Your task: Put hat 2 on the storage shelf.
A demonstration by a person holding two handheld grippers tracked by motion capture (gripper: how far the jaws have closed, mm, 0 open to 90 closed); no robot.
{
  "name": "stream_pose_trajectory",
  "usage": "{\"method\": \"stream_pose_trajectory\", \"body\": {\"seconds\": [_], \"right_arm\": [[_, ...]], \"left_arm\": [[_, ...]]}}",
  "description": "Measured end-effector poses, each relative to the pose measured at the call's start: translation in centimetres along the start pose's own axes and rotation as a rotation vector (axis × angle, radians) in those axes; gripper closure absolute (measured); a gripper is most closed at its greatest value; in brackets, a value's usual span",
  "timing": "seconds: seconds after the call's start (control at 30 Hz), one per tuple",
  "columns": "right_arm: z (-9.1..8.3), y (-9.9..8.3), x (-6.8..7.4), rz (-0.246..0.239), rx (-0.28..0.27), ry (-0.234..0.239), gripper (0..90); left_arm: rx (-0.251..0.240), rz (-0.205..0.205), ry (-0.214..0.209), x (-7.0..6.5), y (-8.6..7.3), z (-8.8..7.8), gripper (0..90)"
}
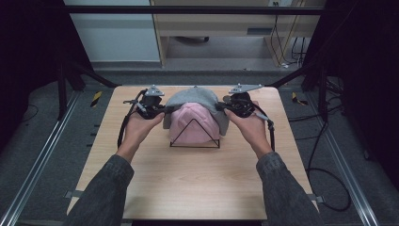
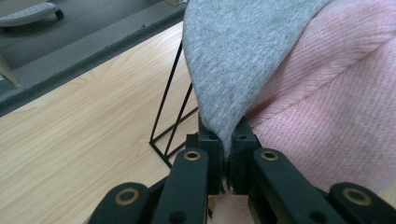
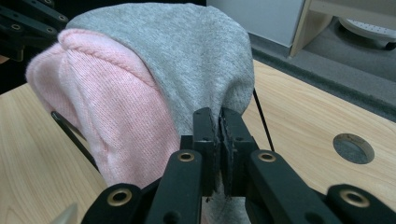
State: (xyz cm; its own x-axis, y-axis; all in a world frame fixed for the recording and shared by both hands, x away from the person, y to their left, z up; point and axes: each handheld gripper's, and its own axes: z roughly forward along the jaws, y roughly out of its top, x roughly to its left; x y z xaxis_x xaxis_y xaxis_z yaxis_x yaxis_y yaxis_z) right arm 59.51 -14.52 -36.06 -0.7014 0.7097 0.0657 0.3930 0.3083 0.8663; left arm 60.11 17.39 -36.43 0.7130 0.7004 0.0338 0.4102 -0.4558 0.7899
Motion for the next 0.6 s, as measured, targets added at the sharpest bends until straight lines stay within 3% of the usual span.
{"method": "stream_pose_trajectory", "body": {"seconds": [0.4, 0.6], "right_arm": [[-0.08, 0.43, -0.04, -0.009, 0.001, -0.022, 86.2], [0.11, 0.76, 0.31, -0.030, 0.007, -0.035, 86.1]], "left_arm": [[0.025, 0.010, 0.027, -0.13, -0.38, 0.58, 86.9], [0.030, -0.015, 0.040, 0.12, -0.82, 1.04, 86.8]]}}
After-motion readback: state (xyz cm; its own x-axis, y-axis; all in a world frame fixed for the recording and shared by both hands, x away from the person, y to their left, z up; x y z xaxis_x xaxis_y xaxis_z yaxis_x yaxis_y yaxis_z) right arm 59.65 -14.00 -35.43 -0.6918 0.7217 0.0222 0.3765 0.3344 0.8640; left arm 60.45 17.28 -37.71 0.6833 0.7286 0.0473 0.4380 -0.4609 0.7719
